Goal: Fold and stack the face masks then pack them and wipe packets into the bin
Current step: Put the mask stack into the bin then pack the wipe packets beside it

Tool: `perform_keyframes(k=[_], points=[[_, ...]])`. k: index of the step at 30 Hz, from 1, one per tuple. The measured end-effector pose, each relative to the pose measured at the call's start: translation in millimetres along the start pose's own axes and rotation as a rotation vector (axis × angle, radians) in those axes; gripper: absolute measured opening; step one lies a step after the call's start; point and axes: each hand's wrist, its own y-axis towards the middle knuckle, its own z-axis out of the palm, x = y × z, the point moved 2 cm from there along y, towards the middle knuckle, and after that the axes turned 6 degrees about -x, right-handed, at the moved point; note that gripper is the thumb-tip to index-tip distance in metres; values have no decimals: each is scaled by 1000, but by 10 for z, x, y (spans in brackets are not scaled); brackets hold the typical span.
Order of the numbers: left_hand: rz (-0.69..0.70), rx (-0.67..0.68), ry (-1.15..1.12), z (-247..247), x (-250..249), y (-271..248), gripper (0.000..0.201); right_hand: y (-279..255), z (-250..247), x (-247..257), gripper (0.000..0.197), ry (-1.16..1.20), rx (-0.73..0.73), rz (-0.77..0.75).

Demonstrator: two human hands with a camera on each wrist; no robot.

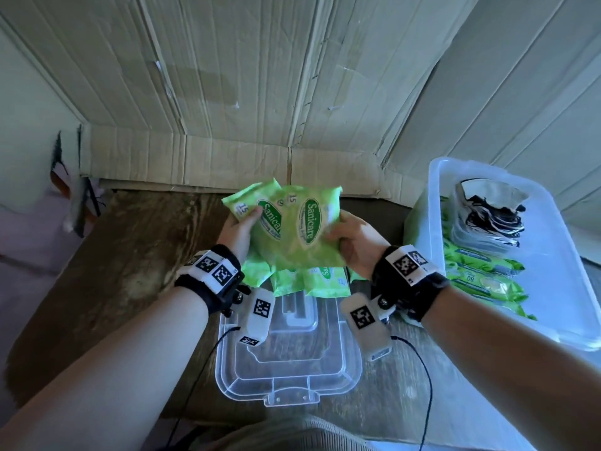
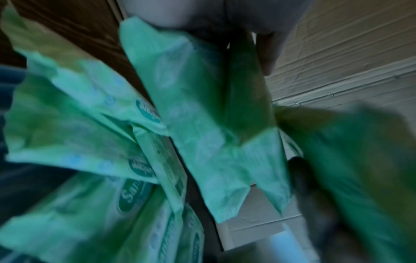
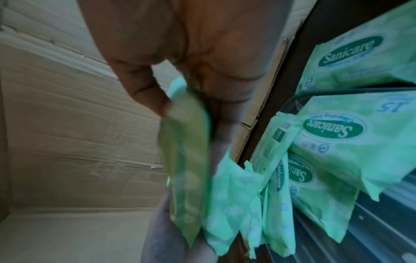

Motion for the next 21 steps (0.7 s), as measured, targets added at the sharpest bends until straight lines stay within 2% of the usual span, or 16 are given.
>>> perform_keyframes(k=[2, 3, 4, 5, 7, 8, 9, 11, 14, 15, 16, 17, 18, 19, 21], points=[[-41, 14, -5, 95, 152, -2, 83, -14, -26, -15, 31, -32, -53, -15], [-47, 22, 4, 163, 177, -75, 88, -27, -49, -22, 31, -84, -69, -43], [-55, 22, 3, 230, 188, -152, 82, -42, -73, -30, 36, -194, -86, -85], [-52, 30, -5, 294, 148, -282, 67, -66, -91, -35, 40, -361, -101, -136], [-37, 29, -3, 382, 163, -413, 39, -146, -105, -12, 37, -647, -126, -243], [-39, 27, -21, 414, 195, -441, 37, -176, -119, 2, 35, -722, -138, -294], [-52, 52, -48, 452, 207, -524, 39, -209, -138, 22, 34, -773, -146, -339], [-54, 129, -133, 529, 214, -658, 43, -268, -174, 56, 45, -895, -179, -416], [13, 196, -46, 623, 339, -760, 64, -368, -231, -8, 59, -1115, -240, -436], [43, 196, -3, 645, 373, -809, 58, -400, -262, -58, 61, -1109, -204, -404], [56, 189, 19, 664, 397, -870, 40, -444, -304, -121, 64, -985, -128, -340], [47, 201, 41, 683, 407, -945, 22, -477, -354, -203, 69, -773, -35, -252], [31, 207, 69, 700, 424, -1010, 13, -521, -428, -276, 79, -553, 37, -152], [16, 207, 100, 721, 453, -1074, 15, -525, -527, -367, 90, -435, 75, -81], [39, 186, 100, 719, 536, -1134, 52, -575, -702, -517, 110, -471, 118, -40]])
